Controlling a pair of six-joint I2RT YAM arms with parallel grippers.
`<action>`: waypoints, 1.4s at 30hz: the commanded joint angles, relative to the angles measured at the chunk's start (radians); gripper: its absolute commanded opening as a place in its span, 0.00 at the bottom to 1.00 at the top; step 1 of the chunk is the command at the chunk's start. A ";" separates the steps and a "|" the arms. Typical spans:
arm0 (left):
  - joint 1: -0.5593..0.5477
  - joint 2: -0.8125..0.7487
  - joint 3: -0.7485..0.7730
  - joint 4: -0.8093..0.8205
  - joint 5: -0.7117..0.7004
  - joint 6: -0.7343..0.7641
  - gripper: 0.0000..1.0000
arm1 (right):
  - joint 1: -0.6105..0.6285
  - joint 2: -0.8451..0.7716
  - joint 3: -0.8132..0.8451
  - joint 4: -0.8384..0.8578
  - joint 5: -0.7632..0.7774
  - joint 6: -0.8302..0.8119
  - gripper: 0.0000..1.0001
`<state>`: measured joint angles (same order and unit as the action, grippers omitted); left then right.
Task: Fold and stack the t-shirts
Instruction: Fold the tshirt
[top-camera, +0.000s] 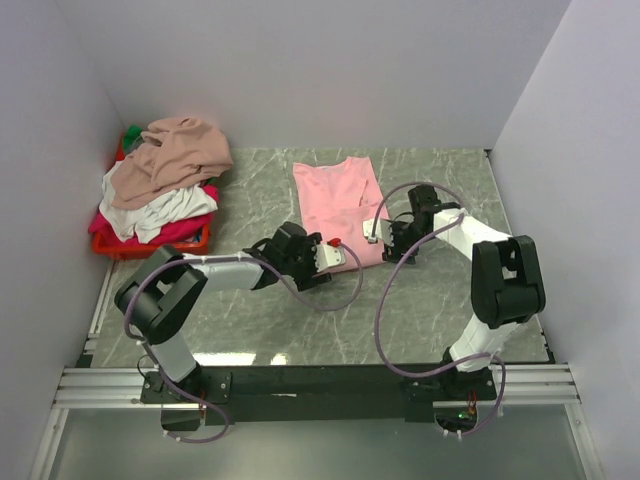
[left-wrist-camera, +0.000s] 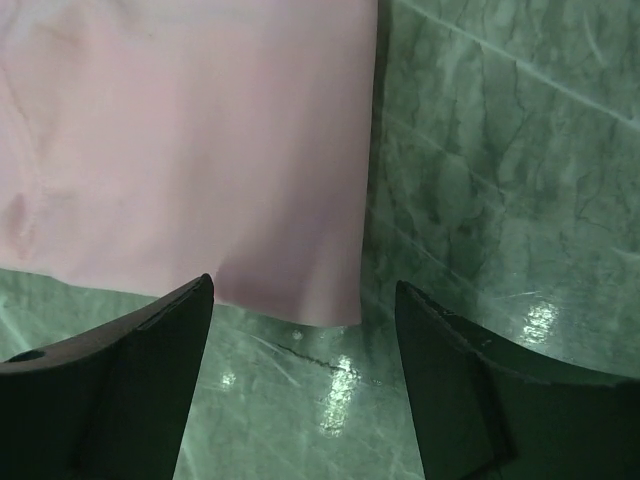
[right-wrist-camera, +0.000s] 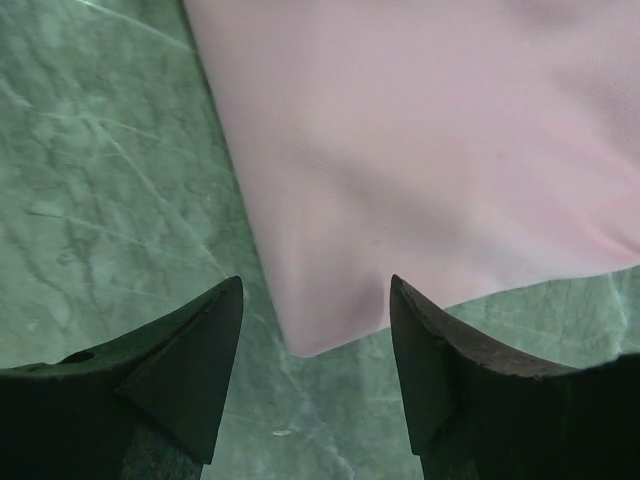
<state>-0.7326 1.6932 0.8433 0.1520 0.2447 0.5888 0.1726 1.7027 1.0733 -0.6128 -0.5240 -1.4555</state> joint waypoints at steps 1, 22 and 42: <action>-0.004 0.025 0.054 0.015 0.004 0.025 0.77 | 0.008 0.029 0.023 0.061 0.044 0.018 0.67; -0.041 0.129 0.172 -0.146 -0.067 0.054 0.55 | 0.042 0.138 0.102 -0.008 0.163 0.075 0.49; -0.076 0.099 0.122 -0.201 -0.150 0.065 0.00 | 0.031 0.120 0.125 -0.178 0.116 0.078 0.00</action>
<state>-0.7910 1.8458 1.0134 0.0364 0.0795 0.6449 0.2070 1.8496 1.1927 -0.6746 -0.3866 -1.3617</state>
